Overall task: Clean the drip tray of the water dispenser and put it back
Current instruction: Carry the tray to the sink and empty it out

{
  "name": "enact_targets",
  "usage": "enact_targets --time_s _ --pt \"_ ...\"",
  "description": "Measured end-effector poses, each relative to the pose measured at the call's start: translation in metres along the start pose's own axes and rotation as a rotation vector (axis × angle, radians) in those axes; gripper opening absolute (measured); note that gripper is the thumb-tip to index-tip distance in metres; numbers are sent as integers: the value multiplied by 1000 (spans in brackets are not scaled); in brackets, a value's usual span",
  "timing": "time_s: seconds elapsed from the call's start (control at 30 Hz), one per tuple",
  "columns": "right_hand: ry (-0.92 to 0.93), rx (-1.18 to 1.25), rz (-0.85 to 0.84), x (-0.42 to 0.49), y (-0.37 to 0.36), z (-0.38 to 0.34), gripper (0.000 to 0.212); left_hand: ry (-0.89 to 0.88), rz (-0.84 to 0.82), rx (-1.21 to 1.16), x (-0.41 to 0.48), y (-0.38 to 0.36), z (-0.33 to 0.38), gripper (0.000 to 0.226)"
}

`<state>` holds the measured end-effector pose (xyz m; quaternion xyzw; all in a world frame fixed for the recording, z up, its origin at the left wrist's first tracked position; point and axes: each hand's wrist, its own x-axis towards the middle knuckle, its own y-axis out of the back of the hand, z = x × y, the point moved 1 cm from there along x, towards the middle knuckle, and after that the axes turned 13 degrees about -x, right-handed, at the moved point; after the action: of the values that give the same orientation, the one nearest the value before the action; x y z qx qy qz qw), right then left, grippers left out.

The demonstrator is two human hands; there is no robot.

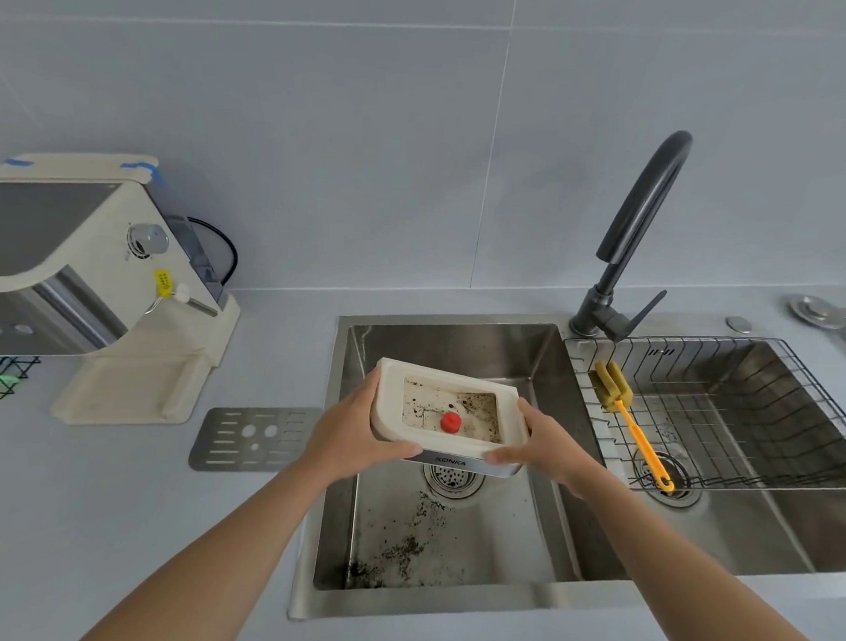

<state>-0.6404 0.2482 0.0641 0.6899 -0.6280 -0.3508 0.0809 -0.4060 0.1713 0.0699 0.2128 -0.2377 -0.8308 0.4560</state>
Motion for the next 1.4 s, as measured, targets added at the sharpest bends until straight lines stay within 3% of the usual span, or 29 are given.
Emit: enact_targets --time_s 0.53,0.67,0.87,1.07,1.4 --pt "-65 236 29 18 1 23 45 -30 2 15 33 0 15 96" --pt "-79 261 43 21 2 24 25 -14 3 8 41 1 18 99" --pt "-132 275 67 24 5 24 18 58 26 -9 56 -1 21 89" --pt "-251 202 136 33 9 27 44 138 58 22 69 -5 28 61" --pt "-418 245 316 46 10 14 49 312 32 34 88 -4 25 77"
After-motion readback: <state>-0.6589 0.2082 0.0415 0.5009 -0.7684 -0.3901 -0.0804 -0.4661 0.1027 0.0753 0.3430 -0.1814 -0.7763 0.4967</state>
